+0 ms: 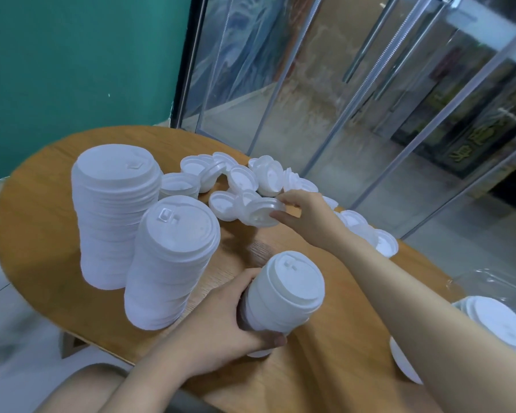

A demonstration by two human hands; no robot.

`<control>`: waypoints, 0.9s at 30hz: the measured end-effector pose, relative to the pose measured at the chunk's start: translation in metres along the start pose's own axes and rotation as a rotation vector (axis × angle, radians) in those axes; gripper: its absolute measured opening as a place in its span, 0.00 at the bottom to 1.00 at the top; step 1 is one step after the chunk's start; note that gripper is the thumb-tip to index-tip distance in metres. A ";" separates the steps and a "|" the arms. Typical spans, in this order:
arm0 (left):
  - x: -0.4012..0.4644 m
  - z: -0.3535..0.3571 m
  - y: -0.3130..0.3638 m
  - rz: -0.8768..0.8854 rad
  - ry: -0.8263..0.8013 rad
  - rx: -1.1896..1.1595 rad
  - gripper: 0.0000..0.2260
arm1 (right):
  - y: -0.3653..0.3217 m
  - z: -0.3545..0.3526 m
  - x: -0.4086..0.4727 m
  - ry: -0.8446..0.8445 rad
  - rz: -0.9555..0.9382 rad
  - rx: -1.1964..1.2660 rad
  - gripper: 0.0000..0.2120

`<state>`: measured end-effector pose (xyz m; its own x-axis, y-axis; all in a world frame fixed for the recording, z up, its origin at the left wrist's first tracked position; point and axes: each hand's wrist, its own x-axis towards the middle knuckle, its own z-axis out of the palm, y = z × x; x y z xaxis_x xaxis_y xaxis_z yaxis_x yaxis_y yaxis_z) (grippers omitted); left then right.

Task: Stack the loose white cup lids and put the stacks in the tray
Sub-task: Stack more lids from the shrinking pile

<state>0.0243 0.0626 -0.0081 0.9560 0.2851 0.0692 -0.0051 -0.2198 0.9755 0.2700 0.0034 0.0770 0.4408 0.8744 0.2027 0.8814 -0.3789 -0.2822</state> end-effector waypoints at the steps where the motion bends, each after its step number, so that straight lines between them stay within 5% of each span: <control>1: 0.000 0.000 0.000 0.000 -0.002 -0.003 0.35 | -0.001 -0.008 -0.007 0.009 0.002 0.009 0.10; 5: -0.001 0.001 0.000 0.000 0.001 -0.008 0.35 | -0.014 -0.044 -0.034 0.065 0.049 0.071 0.18; 9: -0.002 0.000 0.001 0.000 -0.005 -0.009 0.35 | -0.024 -0.078 -0.060 0.105 0.126 0.138 0.06; 13: -0.002 0.000 0.000 -0.006 -0.010 0.003 0.36 | -0.046 -0.105 -0.085 0.104 0.113 0.169 0.09; 21: -0.003 -0.001 -0.001 0.021 -0.028 -0.033 0.35 | -0.080 -0.108 -0.114 -0.101 0.167 0.531 0.12; 27: -0.002 -0.001 -0.001 0.008 -0.004 0.000 0.37 | -0.071 -0.085 -0.110 -0.264 0.351 0.500 0.08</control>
<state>0.0223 0.0630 -0.0092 0.9570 0.2797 0.0765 -0.0130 -0.2222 0.9749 0.1734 -0.0917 0.1545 0.5747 0.7937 -0.1994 0.4796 -0.5241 -0.7037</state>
